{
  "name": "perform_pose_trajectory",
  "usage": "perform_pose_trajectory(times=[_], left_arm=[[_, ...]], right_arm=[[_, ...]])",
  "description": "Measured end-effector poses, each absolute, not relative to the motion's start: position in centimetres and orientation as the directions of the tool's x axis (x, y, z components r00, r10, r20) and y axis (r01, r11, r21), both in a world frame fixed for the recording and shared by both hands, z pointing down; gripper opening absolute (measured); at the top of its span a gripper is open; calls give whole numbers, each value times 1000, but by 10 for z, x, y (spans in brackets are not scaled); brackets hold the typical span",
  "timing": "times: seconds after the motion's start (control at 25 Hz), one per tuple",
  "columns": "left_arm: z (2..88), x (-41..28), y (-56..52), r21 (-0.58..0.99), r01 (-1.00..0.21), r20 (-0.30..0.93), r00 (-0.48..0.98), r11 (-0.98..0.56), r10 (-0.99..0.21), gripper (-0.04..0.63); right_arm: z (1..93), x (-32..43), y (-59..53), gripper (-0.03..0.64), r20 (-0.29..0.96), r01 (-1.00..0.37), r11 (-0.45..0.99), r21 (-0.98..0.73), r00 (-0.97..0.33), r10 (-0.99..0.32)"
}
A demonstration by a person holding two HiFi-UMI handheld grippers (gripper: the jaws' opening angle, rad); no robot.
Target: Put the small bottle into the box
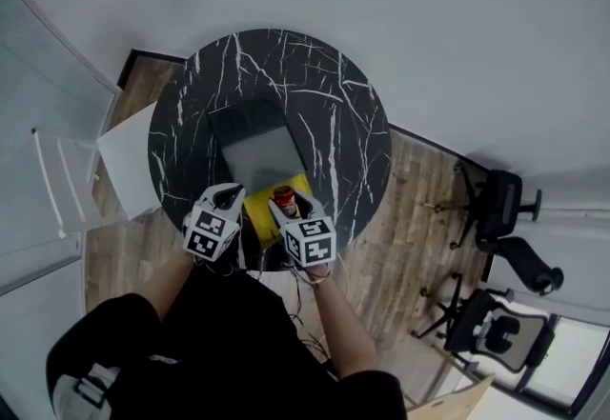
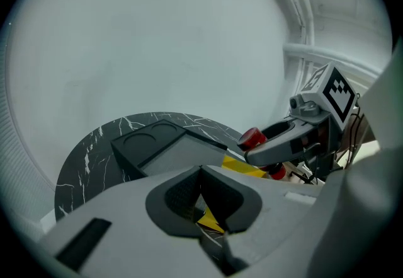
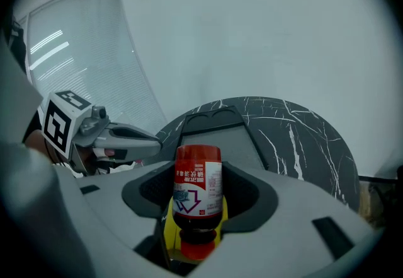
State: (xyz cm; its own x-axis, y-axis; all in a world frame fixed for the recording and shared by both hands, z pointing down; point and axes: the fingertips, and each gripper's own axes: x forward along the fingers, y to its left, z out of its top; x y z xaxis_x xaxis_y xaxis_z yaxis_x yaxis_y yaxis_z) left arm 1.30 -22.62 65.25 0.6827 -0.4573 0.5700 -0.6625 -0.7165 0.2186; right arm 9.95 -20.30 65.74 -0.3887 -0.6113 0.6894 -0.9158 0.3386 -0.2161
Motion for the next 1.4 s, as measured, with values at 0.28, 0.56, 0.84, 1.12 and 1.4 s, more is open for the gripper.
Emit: perform_pose_trajectory(times=[0.28,0.56,0.84,1.12,1.4], left_arm=[[667,2,-227,229,-672,595,669,-704,-446,0],[677,0,-226,238,-675,617,660,-699,-428,0],[680,0,-225,237,-670,624,660,-703,-419,0],[679,11,-222,242,-651,625,672,-720,-398,0],[679,17,-222,235,-628,634,677,-742,-373,0]], right_arm=[[691,100,-197,212,746,-918,333,-217,-376,-550],[722,99,-194,212,792,-915,343,-213,-367,-488],[756,109,-190,212,835,-923,327,-201,-336,-435],[758,111,-199,212,846,-933,291,-210,-323,-423],[769,117,-201,212,875,-939,292,-180,-289,-389]])
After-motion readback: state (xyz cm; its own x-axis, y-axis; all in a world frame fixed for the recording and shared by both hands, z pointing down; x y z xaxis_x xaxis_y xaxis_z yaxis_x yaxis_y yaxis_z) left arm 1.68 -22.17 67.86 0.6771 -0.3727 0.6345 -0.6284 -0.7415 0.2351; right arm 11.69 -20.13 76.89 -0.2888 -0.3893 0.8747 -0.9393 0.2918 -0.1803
